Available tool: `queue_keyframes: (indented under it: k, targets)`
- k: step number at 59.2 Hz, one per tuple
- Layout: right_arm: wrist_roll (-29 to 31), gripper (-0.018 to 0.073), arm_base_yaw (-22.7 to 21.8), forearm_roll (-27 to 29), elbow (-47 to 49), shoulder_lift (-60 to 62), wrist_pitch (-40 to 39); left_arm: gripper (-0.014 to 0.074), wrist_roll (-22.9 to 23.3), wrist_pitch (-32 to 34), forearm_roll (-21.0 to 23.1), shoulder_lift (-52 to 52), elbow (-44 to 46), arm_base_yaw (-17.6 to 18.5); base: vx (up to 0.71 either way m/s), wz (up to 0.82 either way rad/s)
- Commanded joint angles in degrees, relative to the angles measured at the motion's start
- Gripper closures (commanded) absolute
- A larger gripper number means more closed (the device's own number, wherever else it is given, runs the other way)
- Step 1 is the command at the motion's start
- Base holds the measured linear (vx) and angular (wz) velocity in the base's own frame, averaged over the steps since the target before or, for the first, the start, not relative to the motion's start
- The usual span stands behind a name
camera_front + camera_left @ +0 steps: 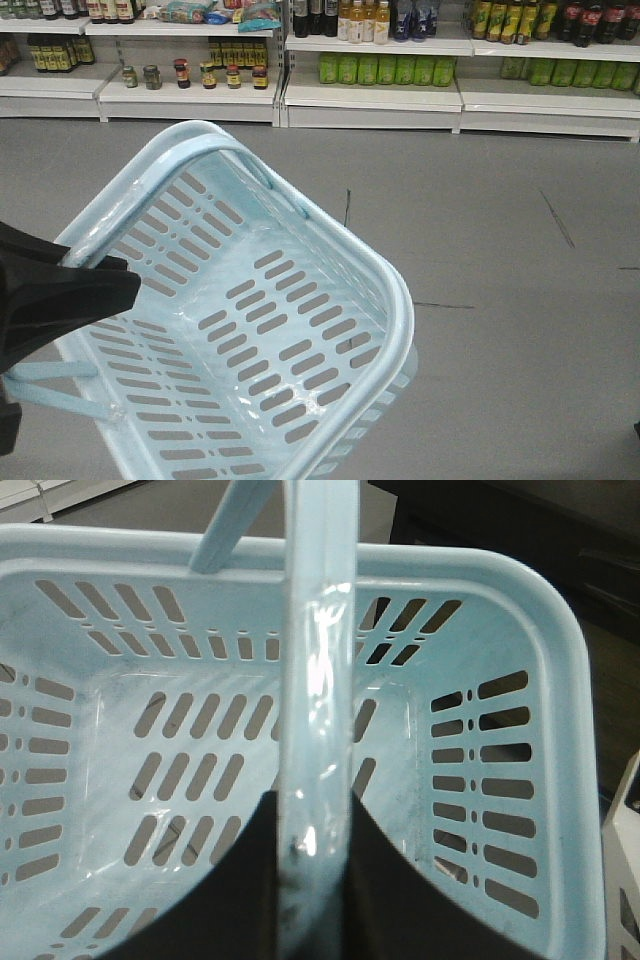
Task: Pick three apples into basket with both arms
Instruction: 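Turn the base toward the table with apples and oranges, holding the basket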
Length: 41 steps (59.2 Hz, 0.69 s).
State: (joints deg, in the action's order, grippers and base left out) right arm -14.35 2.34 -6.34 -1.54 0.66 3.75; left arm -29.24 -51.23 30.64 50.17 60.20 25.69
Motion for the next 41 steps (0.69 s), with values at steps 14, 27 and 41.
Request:
queue_keyframes:
  k: [14, 27, 41]
  targets:
    - [0.21, 0.0568, -0.32, -0.7, -0.81, 0.67, -4.07, 0.0602, 0.23, 5.04, 2.7, -0.45, 1.72, 0.2, 0.29, -0.17]
    - [0.21, 0.0568, -0.32, -0.7, -0.81, 0.67, -4.07, 0.0602, 0.23, 5.04, 2.7, -0.45, 1.72, 0.2, 0.28, -0.29]
    - [0.21, 0.0568, -0.32, -0.7, -0.81, 0.67, -4.07, 0.0602, 0.23, 5.04, 2.7, -0.45, 1.72, 0.2, 0.25, -0.43]
